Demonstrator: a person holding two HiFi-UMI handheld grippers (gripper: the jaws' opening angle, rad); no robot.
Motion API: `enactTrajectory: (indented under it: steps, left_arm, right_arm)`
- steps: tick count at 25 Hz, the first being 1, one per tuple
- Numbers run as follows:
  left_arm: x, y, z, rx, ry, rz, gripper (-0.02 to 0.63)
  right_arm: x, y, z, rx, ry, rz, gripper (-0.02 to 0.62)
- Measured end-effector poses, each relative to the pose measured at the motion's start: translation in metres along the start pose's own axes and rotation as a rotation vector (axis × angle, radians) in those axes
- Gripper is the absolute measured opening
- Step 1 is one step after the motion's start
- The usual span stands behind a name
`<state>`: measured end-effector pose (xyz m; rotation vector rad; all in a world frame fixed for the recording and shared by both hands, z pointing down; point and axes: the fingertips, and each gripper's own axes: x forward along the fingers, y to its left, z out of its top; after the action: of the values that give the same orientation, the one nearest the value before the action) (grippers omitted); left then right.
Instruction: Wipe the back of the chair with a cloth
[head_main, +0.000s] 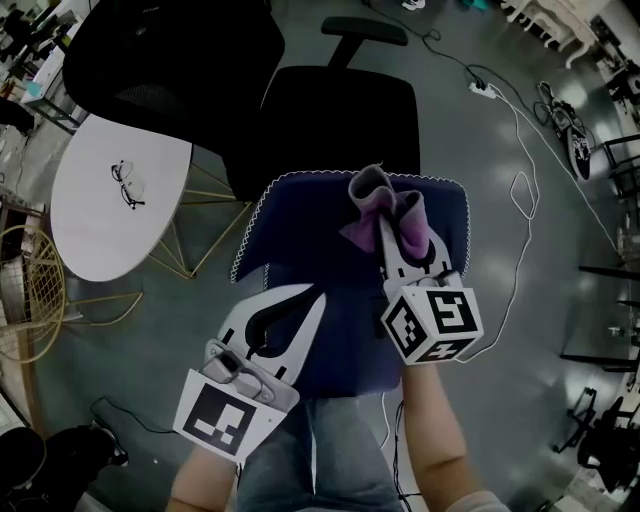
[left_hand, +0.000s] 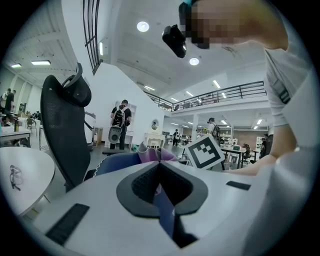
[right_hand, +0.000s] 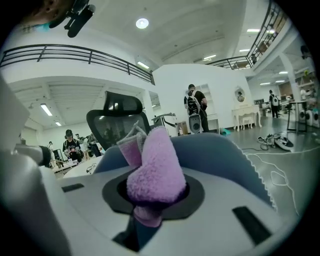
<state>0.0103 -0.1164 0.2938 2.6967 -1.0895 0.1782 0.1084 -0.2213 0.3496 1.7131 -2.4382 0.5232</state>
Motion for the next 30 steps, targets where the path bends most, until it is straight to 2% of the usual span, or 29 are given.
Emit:
enactTrajectory:
  steps: [10,17,22,30]
  left_arm:
    - [0.006,-0.005,0.001,0.01,0.004,-0.021,0.012]
    - [0.011,-0.009,0.001,0.008,0.004,-0.031,0.012]
    - [0.017,-0.013,0.003,0.015,0.005,-0.044,0.012]
    - [0.022,-0.024,0.001,0.018,0.011,-0.064,0.012]
  right_arm:
    - [-0.019,-0.05,0.005,0.008,-0.006,-0.114,0.08]
    - [-0.037,-0.1,0.004,0.097,-0.017,-0.192,0.08]
    - [-0.045,-0.113,0.005,0.05,-0.008,-0.227,0.08]
    - [-0.058,-0.132,0.005,0.06,-0.031,-0.271,0.08]
